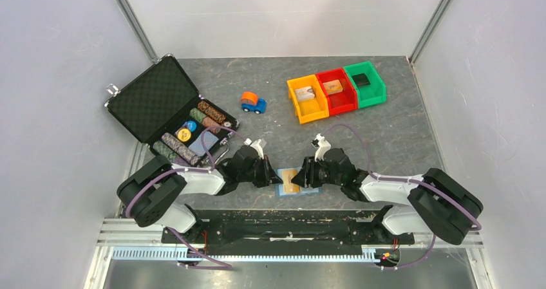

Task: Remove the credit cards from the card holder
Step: Remove the credit card from the card holder.

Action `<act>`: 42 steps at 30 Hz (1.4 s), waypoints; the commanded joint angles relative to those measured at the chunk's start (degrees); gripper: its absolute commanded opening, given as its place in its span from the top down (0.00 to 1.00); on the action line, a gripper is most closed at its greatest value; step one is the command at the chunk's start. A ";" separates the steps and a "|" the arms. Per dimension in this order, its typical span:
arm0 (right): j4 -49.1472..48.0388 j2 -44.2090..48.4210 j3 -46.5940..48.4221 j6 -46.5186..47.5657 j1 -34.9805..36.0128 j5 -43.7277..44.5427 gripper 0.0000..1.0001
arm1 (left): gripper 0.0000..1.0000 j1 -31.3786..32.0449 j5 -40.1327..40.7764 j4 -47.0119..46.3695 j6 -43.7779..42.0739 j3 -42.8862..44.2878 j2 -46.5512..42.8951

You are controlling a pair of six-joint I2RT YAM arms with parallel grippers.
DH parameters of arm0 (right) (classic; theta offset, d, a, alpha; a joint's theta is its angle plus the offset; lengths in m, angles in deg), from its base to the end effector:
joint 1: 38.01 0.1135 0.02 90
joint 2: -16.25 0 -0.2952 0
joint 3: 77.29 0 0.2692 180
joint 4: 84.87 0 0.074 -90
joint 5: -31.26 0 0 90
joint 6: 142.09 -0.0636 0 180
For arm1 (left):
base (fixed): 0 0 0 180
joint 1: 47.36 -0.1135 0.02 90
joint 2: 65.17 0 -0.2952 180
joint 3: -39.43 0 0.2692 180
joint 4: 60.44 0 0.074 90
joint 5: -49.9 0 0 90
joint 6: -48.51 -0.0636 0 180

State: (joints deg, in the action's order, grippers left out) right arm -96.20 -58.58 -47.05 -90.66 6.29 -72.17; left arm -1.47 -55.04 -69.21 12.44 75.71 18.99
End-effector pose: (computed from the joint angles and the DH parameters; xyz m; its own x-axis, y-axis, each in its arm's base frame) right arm 0.1672 0.1838 0.1349 -0.8171 0.0500 -0.5744 -0.3951 0.6770 0.6209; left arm 0.1801 -0.2093 0.1220 -0.9318 -0.1608 -0.3254 0.1355 0.6775 -0.7229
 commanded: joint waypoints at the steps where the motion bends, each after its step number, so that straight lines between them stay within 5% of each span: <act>1: 1.50 -1.62 2.57 -0.15 0.18 1.94 0.55 | 0.92 0.25 2.06 -1.64 -1.29 -1.64 0.14; 22: 16.03 -1.12 7.82 -1.74 2.98 12.13 0.53 | 0.97 0.69 3.24 -2.08 -0.49 -3.34 1.16; 42: 9.16 -0.73 8.11 -4.27 4.66 8.29 0.54 | 0.97 0.85 3.59 -2.04 -0.32 -3.91 0.74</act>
State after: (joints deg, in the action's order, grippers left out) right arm -84.33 -59.00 -40.16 -94.09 10.35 -63.62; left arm -0.97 -54.13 -73.64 12.51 73.37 19.12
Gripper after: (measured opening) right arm 0.463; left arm 0.037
